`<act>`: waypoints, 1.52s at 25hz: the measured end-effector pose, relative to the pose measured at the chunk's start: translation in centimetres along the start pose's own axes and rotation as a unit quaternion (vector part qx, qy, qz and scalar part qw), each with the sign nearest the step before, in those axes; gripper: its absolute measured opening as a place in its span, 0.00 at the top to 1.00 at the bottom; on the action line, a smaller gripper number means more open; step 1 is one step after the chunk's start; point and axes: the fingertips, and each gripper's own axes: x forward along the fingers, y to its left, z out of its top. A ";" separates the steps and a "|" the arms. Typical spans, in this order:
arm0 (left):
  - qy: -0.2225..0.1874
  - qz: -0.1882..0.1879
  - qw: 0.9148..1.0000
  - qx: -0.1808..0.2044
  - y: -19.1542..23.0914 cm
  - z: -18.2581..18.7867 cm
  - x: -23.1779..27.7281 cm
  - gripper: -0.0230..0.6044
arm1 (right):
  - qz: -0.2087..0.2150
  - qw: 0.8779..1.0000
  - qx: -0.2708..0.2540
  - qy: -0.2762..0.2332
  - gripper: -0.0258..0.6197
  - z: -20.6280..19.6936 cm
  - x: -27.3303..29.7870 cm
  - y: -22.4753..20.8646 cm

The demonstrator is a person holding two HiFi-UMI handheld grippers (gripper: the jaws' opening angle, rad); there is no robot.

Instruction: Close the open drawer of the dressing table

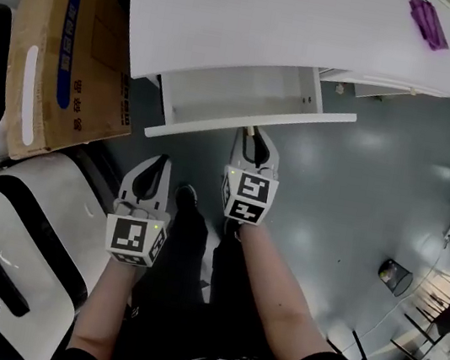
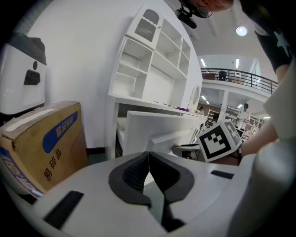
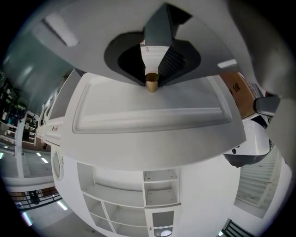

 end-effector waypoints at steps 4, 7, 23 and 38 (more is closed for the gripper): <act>-0.003 -0.008 1.000 0.002 0.3 0.5 1.0 0.95 | 0.000 1.000 -0.002 -0.004 0.82 1.2 1.5 0.0; -0.005 -0.012 1.000 0.000 0.7 0.8 1.5 0.95 | -0.003 1.000 0.002 -0.004 0.82 1.7 2.3 0.1; -0.003 -0.015 1.000 -0.006 1.9 0.6 1.9 0.95 | -0.008 1.000 0.000 -0.011 0.82 4.4 6.4 0.2; -0.008 -0.008 1.000 -0.008 3.0 1.1 2.1 0.95 | -0.010 1.000 -0.011 -0.020 0.82 5.9 8.3 0.3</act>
